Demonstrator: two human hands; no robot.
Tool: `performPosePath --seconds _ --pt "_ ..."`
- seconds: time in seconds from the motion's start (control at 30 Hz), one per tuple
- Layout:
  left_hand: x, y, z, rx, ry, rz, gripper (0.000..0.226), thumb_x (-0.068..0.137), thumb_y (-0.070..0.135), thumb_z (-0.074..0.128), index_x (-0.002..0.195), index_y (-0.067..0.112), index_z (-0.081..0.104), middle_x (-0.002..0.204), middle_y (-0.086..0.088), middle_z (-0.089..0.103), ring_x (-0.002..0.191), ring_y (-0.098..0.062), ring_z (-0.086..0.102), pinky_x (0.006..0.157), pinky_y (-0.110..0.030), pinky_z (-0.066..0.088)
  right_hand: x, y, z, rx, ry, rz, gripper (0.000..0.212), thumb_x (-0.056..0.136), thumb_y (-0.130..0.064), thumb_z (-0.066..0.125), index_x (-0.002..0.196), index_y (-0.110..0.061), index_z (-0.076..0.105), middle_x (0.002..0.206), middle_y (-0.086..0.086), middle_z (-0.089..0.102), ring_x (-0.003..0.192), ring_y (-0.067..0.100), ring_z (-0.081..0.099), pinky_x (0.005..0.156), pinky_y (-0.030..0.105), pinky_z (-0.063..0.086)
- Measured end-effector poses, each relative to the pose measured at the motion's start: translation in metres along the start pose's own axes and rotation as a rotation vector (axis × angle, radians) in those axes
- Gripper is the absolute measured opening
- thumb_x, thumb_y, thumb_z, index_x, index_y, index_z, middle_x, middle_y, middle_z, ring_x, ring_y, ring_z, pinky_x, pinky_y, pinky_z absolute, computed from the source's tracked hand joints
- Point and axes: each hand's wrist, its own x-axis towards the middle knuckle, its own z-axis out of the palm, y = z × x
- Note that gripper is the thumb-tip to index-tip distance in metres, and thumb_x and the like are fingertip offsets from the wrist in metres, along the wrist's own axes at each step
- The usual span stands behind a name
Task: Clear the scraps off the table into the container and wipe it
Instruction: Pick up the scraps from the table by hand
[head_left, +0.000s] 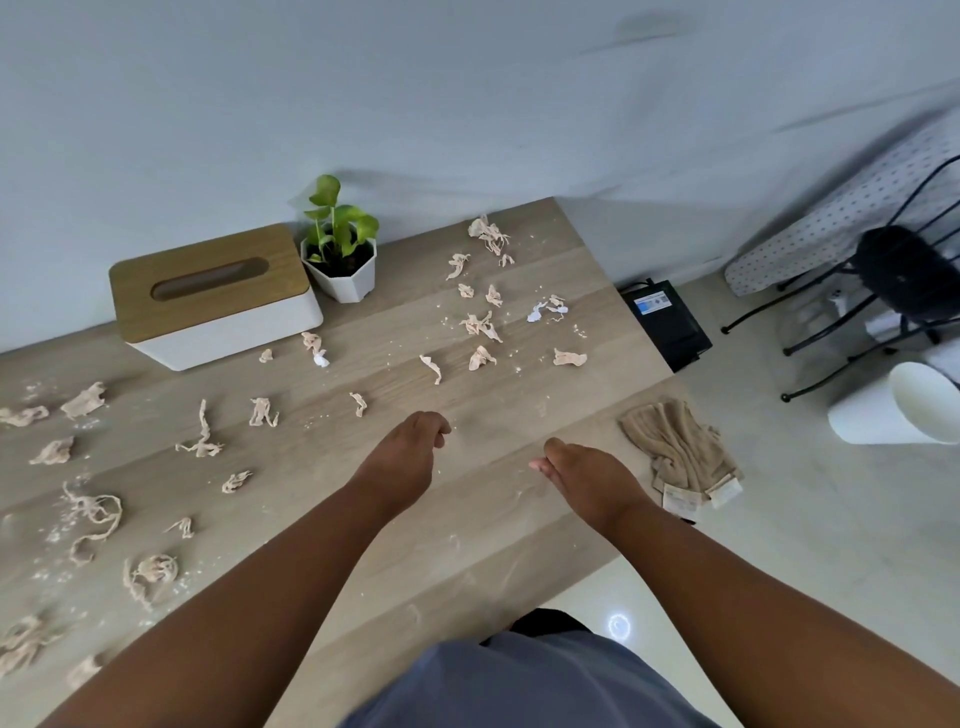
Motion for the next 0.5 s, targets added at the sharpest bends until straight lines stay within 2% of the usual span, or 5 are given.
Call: performPosePath --seconds 0.1,0.17,0.3,0.37,0.5 --pt "0.002 0.005 -0.001 -0.019 -0.055 -0.032 0.051 0.078 -0.011 0.041 0.116 0.017 0.059 0.107 0.006 0.058 0.094 -0.012 0.053 0.079 -0.021 0.040 0.001 0.003 0.002 0.031 -0.007 0.010 0.028 0.108 -0.042 0.048 0.092 -0.022 0.039 0.084 0.012 0.070 0.076 0.036 0.065 0.062 0.034 0.034" --pt "0.004 0.008 -0.003 -0.037 -0.086 -0.056 0.044 0.080 -0.009 0.039 0.107 0.019 0.061 0.101 0.009 0.060 0.090 -0.010 0.054 0.078 -0.020 0.041 0.002 0.005 0.003 0.051 -0.029 0.020 0.026 0.108 -0.039 0.048 0.097 -0.016 0.048 0.085 0.011 0.068 0.077 0.035 0.064 0.062 0.034 0.034" --pt "0.008 0.014 -0.004 -0.023 -0.129 -0.072 0.030 0.088 -0.002 0.042 0.094 0.020 0.062 0.091 0.007 0.064 0.087 -0.014 0.057 0.079 -0.030 0.046 0.008 0.014 0.004 0.086 -0.069 0.035 0.014 0.108 -0.025 0.048 0.109 -0.013 0.056 0.088 0.006 0.064 0.081 0.031 0.064 0.067 0.037 0.044" --pt "0.009 0.016 -0.003 -0.005 -0.123 -0.078 0.023 0.090 0.002 0.046 0.091 0.019 0.062 0.087 0.006 0.063 0.084 -0.015 0.056 0.076 -0.032 0.045 0.012 0.019 0.001 0.096 -0.031 0.037 0.018 0.108 -0.028 0.048 0.109 -0.012 0.058 0.087 0.004 0.061 0.081 0.031 0.062 0.069 0.037 0.045" --pt "0.014 0.018 -0.002 -0.001 -0.071 -0.123 0.014 0.087 0.010 0.051 0.080 0.021 0.056 0.076 0.009 0.058 0.073 -0.010 0.052 0.066 -0.031 0.042 0.024 0.033 -0.012 0.038 0.069 0.022 0.032 0.109 -0.039 0.045 0.106 -0.012 0.060 0.094 0.006 0.068 0.085 0.031 0.065 0.069 0.040 0.051"
